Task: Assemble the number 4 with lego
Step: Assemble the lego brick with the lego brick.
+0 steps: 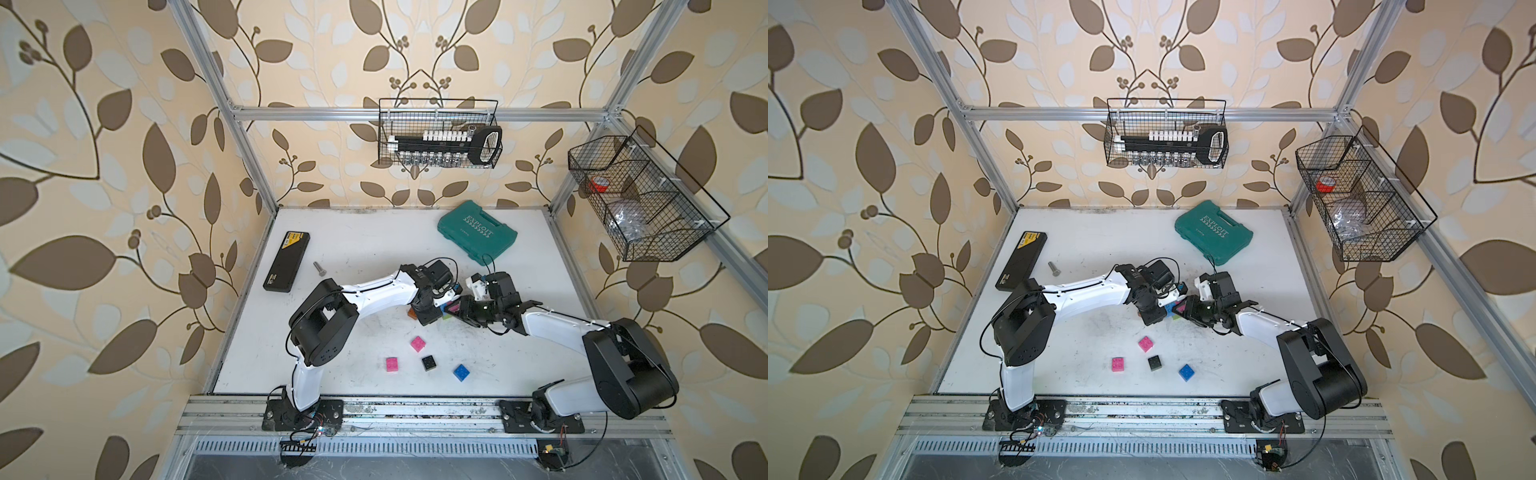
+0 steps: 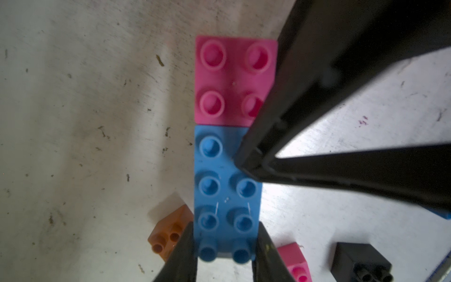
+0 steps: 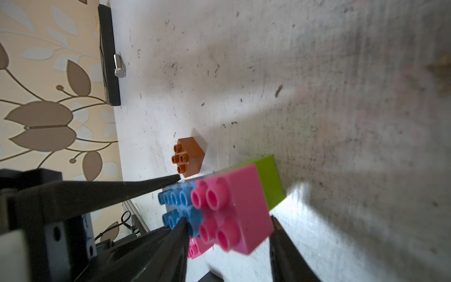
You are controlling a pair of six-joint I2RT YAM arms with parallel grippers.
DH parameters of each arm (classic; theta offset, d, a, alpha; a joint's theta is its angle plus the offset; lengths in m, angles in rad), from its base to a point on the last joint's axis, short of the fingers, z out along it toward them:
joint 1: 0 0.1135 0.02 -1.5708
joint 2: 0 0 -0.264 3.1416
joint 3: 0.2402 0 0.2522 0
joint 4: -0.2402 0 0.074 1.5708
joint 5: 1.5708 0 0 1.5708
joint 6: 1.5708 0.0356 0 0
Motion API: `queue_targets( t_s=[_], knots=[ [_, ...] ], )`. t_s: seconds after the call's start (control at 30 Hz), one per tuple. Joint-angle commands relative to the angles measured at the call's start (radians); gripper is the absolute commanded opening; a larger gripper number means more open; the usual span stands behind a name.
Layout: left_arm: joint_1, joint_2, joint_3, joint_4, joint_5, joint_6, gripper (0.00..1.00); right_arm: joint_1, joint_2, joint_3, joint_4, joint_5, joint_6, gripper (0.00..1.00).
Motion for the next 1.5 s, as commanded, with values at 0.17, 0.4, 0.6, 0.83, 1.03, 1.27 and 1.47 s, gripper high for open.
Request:
queue_targets(
  t_s=[0.17, 0.4, 0.6, 0.83, 1.03, 1.27, 1.47],
  knots=[
    [-0.008, 0.006, 0.014, -0.008, 0.003, 0.013, 0.32, 0.005, -0.019, -0.025, -0.070, 0.065, -0.014, 0.59],
    [-0.003, -0.001, 0.010, 0.003, -0.010, 0.017, 0.37, 0.005, -0.080, -0.015, -0.062, 0.064, -0.029, 0.73],
    [0.003, -0.003, 0.014, 0.013, -0.022, 0.018, 0.42, 0.005, -0.103, -0.013, -0.090, 0.062, -0.033, 0.79],
    [0.017, -0.011, 0.010, 0.029, -0.035, 0.026, 0.57, 0.005, -0.152, -0.028, -0.158, 0.058, -0.046, 0.81],
    [0.027, -0.032, -0.009, 0.072, -0.042, 0.012, 0.70, 0.005, -0.218, -0.057, -0.218, 0.050, -0.050, 0.81],
    [0.037, -0.028, -0.016, 0.093, -0.067, 0.009, 0.80, 0.001, -0.344, -0.071, -0.358, 0.060, -0.072, 0.83],
    [0.040, -0.021, -0.012, 0.105, -0.111, 0.019, 0.83, -0.010, -0.421, -0.065, -0.455, 0.065, -0.085, 0.84]
  ],
)
